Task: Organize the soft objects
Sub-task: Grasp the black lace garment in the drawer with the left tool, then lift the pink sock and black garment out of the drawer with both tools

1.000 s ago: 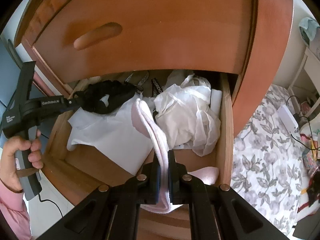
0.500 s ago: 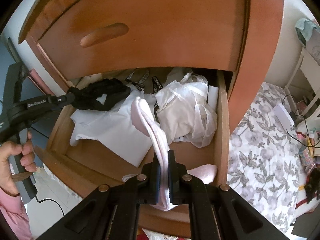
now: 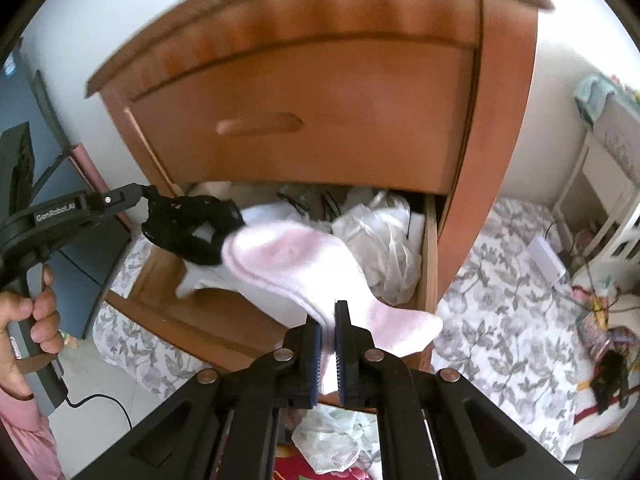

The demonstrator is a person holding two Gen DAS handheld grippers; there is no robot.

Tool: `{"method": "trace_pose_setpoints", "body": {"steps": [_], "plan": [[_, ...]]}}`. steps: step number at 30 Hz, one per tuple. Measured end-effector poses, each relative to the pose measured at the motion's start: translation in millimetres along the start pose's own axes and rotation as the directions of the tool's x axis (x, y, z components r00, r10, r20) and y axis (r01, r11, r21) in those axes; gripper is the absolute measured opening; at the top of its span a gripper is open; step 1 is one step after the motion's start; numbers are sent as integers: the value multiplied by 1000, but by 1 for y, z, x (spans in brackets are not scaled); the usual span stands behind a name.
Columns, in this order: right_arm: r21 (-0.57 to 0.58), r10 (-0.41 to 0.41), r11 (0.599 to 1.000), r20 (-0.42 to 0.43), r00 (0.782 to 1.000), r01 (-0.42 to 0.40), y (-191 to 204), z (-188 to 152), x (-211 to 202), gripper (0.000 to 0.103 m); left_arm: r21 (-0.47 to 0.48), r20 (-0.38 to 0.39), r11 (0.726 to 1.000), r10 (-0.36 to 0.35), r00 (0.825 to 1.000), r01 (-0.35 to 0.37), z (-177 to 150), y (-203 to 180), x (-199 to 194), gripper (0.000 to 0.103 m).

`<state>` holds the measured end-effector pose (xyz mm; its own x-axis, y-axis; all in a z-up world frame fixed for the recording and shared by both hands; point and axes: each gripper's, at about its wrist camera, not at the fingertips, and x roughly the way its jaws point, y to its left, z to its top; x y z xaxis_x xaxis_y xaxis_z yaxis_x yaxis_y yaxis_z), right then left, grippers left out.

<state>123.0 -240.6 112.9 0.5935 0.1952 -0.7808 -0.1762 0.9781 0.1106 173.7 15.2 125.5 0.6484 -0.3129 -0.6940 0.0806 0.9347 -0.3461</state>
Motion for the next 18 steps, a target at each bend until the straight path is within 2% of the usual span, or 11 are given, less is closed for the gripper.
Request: {"method": "trace_pose_setpoints", "body": {"steps": [9, 18], "plan": [[-10, -9, 1000, 83, 996, 10, 15, 4, -50, 6, 27, 64, 999, -44, 997, 42, 3, -15, -52, 5], [-26, -16, 999, 155, 988, 21, 28, 5, -102, 6, 76, 134, 991, -120, 984, 110, 4, -41, -115, 5]]}}
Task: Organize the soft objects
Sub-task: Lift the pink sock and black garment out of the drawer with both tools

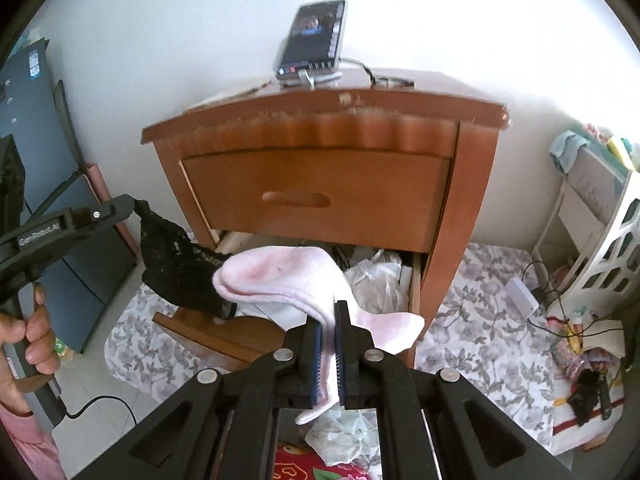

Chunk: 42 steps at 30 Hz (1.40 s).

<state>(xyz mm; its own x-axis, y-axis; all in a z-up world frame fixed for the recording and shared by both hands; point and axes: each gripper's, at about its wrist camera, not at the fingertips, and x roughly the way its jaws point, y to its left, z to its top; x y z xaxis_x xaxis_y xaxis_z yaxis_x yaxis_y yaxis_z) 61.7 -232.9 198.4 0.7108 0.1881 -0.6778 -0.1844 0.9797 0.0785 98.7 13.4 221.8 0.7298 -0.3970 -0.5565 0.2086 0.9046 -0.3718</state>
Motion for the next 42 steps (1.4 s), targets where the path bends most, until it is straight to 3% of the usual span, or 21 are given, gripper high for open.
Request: {"method": "trace_pose_setpoints", "body": {"steps": [13, 24, 30, 42], "plan": [[4, -9, 1000, 95, 995, 9, 4, 1, -73, 6, 60, 80, 996, -71, 994, 67, 6, -39, -77, 5], [-32, -18, 999, 120, 993, 22, 18, -10, -107, 6, 85, 94, 991, -112, 989, 104, -8, -50, -117, 6], [10, 40, 999, 122, 992, -41, 18, -26, -106, 6, 80, 83, 989, -130, 988, 124, -23, -47, -120, 6], [63, 114, 991, 24, 993, -115, 15, -66, -60, 6, 36, 45, 987, -155, 987, 154, -71, -31, -95, 6]]}}
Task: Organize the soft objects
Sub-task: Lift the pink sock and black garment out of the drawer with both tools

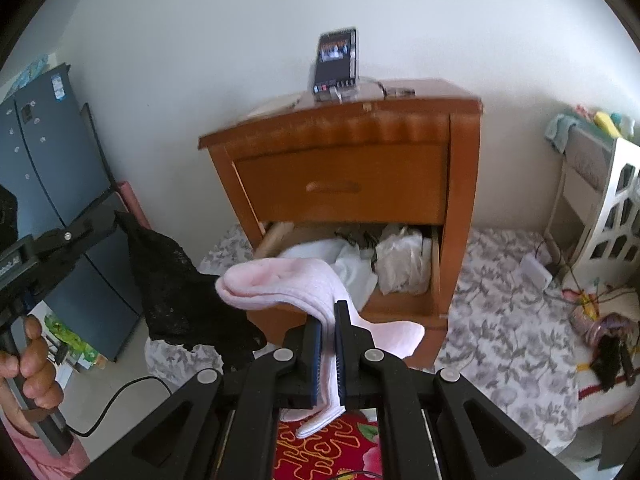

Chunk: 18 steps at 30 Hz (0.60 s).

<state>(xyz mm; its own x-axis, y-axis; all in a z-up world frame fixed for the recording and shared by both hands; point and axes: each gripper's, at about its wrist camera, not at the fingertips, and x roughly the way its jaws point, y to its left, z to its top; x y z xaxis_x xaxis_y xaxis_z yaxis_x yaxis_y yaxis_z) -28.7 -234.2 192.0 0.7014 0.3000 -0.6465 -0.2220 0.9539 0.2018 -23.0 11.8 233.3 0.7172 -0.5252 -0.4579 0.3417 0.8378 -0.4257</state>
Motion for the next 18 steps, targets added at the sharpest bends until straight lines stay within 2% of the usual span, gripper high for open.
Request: {"method": "trace_pose_setpoints", "body": {"steps": [2, 8, 18], "plan": [[9, 8, 1000, -23, 1000, -8, -2, -6, 10, 6, 12, -12, 1000, 19, 1000, -19, -11, 2, 9, 6], [18, 11, 1000, -68, 998, -9, -8, -26, 36, 6, -27, -77, 1000, 13, 997, -15, -35, 18, 36, 6], [31, -37, 999, -102, 994, 40, -18, -63, 76, 6, -144, -167, 989, 7, 986, -31, -80, 60, 68, 6]]}}
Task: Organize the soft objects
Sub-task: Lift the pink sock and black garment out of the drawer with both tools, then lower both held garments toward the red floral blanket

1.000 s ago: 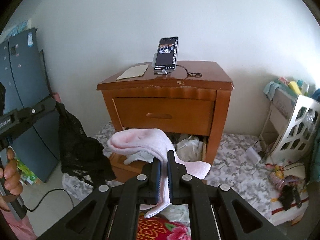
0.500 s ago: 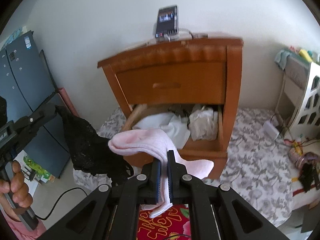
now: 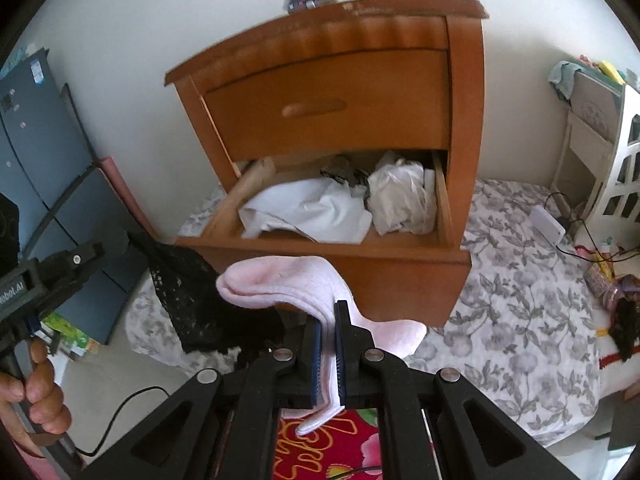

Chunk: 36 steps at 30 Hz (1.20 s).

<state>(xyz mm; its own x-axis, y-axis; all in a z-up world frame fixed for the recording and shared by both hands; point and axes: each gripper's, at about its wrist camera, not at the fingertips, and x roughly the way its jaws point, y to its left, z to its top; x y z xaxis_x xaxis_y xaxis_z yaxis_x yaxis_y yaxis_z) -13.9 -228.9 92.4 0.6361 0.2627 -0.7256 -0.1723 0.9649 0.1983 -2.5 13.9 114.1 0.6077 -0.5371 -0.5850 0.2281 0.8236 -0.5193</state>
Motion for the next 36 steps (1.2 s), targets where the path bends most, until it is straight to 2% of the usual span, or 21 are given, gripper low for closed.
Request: {"method": "trace_pose_setpoints", "body": {"steps": [5, 18, 28, 36], "plan": [[44, -26, 999, -24, 999, 27, -9, -19, 22, 6, -44, -33, 999, 11, 999, -13, -14, 17, 13, 6], [82, -50, 995, -66, 997, 55, -14, -40, 59, 8, -37, -153, 999, 22, 988, -28, -39, 23, 57, 6], [94, -51, 994, -131, 990, 63, -15, -51, 86, 10, -49, -251, 993, 94, 963, -110, -62, 38, 89, 6], [98, -69, 991, -197, 978, 90, -19, -60, 109, 10, -62, -328, 978, 167, 930, -198, -77, 53, 109, 6]]}}
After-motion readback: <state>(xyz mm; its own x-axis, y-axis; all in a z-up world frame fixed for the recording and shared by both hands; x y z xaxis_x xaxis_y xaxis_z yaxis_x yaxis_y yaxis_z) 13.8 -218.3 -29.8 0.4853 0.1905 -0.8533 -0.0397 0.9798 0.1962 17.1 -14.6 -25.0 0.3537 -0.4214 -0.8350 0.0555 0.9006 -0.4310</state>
